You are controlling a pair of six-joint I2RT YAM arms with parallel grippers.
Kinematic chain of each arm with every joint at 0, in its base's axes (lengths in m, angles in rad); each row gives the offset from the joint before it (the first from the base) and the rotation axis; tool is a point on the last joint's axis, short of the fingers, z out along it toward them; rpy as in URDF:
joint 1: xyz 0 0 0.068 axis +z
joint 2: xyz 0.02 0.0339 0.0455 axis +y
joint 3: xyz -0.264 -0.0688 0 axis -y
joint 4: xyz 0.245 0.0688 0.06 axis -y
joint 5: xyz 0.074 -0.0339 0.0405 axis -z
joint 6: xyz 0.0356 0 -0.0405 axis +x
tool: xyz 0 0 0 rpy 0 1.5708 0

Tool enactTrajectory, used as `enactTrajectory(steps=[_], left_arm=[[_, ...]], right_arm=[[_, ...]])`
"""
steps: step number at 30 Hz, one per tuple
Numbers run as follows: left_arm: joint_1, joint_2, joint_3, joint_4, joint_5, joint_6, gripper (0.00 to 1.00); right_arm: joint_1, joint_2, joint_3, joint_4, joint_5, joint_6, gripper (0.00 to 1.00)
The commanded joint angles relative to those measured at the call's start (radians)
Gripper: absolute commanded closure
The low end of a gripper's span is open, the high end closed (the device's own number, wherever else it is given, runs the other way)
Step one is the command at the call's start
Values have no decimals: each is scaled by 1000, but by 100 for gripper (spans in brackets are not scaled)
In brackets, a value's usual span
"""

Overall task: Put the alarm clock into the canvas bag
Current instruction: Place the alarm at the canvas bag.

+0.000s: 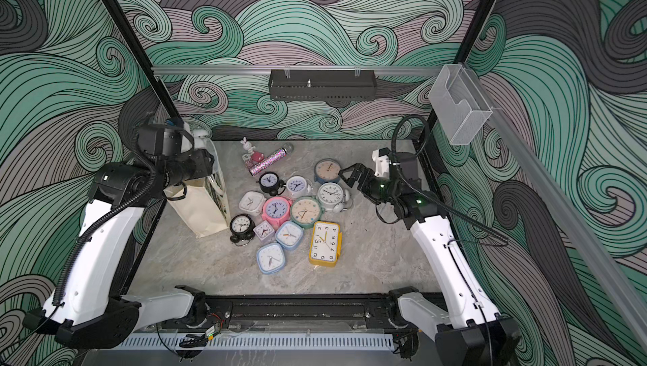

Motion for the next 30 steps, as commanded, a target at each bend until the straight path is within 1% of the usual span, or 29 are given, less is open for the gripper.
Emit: enactTrajectory(steps=[1, 3, 9, 11, 12, 16, 23, 26, 30], left_arm=[[127, 29, 28, -25, 118, -34, 71], [184, 53, 30, -6, 149, -32, 72], [312, 138, 55, 40, 174, -28, 73], [344, 163, 73, 45, 188, -22, 73], [354, 200, 86, 43, 183, -16, 74], [370, 251, 106, 58, 168, 11, 74], [375, 415, 210, 3, 192, 64, 74], [378, 456, 210, -2, 203, 78, 74], [381, 511, 194, -9, 249, 107, 74]], right_arm=[[30, -3, -13, -13, 26, -53, 0], [42, -9, -25, -17, 32, -66, 0], [60, -23, -63, -11, 14, -84, 0], [62, -25, -76, -1, 5, -82, 0], [65, -26, -81, 3, -1, -81, 0], [70, -33, -109, 27, -16, -76, 0], [79, -19, -118, 50, -32, -80, 0], [79, -15, -118, 52, -33, -89, 0], [80, -9, -125, 60, -48, -93, 0]])
